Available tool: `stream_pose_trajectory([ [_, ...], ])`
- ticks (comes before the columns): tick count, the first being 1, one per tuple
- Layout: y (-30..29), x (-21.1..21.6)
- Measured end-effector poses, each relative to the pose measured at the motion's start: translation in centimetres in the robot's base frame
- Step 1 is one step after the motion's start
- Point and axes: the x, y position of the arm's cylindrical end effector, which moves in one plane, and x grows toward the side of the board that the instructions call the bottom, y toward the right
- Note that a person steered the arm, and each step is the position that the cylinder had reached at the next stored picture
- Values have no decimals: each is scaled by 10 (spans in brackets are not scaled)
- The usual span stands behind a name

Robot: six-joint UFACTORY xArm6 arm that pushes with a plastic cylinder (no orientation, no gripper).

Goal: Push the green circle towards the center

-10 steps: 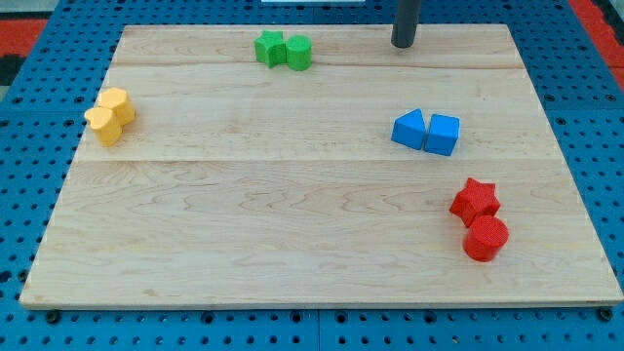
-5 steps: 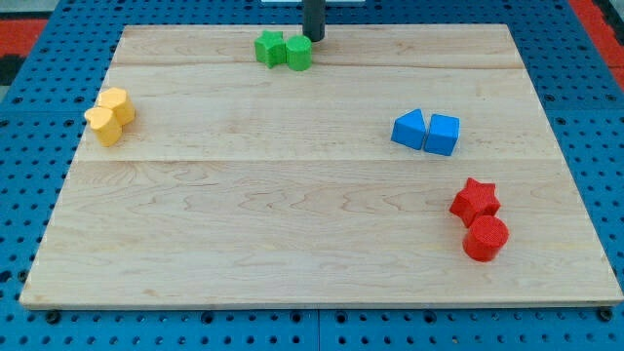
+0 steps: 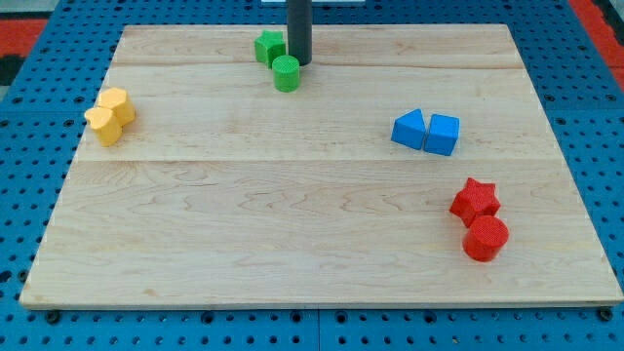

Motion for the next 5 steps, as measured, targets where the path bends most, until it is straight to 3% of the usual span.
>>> stream_pose_trajectory([
  [3,-2,35],
  [5,-7,26],
])
